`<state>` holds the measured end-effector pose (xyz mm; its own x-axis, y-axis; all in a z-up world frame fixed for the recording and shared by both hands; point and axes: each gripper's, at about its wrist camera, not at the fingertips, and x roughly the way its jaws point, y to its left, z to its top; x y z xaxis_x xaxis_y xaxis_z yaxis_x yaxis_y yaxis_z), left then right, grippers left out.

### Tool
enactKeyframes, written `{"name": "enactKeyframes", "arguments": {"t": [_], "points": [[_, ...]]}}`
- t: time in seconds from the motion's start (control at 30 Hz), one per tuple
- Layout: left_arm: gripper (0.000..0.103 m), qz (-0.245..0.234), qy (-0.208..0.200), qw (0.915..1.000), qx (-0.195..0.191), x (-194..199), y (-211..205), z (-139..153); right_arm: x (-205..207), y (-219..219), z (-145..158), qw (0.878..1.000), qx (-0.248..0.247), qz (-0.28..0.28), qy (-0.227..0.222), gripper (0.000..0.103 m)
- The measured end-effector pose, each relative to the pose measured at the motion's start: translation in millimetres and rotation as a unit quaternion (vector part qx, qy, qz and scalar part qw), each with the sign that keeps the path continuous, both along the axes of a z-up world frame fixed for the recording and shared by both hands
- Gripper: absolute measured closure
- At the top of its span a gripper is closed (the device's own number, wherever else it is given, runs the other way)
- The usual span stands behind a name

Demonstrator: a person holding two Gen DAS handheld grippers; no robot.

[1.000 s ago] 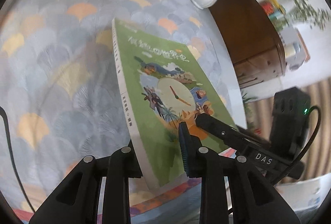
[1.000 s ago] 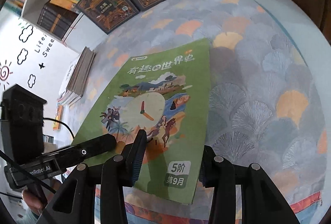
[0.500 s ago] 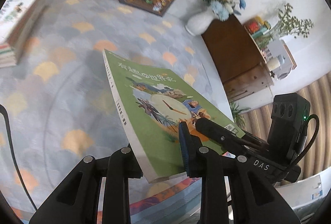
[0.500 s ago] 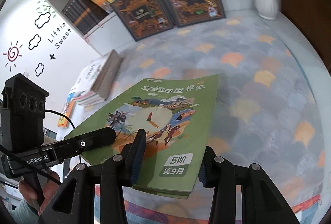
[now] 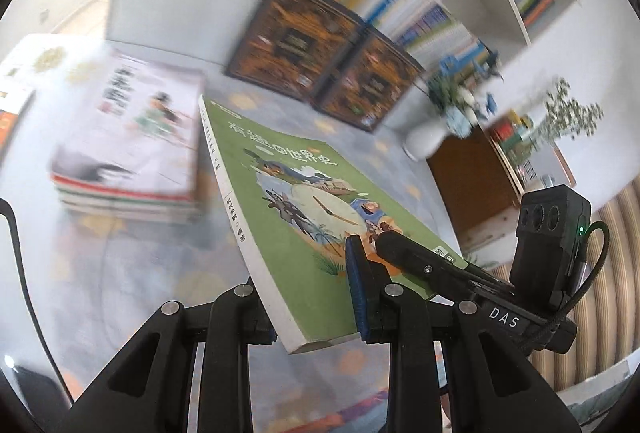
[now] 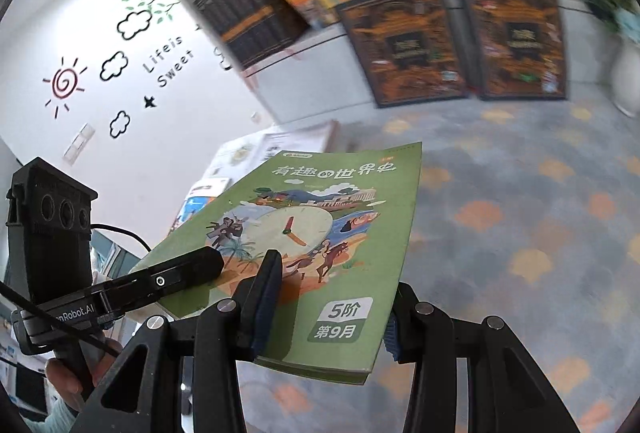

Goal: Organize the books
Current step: 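Carry the green book with the left gripper to the book stack, then lower the green book onto the white book and open the left gripper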

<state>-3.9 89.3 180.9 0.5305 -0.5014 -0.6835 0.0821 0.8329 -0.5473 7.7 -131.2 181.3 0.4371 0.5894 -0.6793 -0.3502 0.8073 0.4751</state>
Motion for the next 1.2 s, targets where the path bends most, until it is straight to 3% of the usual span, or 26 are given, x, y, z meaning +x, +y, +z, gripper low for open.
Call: {"name": "enactKeyframes", "arguments": {"t": [0.27,0.47,0.83,1.03,1.2], "points": [[0.079,0.036,0.002,0.9991,-0.024,30,91,-15,37,97,-11,1.000,-0.019,0.016,0.010,0.059],[0.079,0.054,0.013,0.9971,-0.052,55,131,-36,63,137,-24,0.999,-0.032,0.007,0.028,0.057],[0.080,0.044,0.018,0.9970,-0.060,93,165,-60,89,167,-42,0.997,-0.048,-0.033,0.048,0.054],[0.080,0.048,0.034,0.9957,-0.071,113,175,-80,102,173,-56,0.996,-0.045,-0.049,0.058,0.053],[0.079,0.067,0.056,0.9942,-0.063,118,187,-98,110,175,-76,0.993,-0.070,-0.059,0.077,0.052]]}}
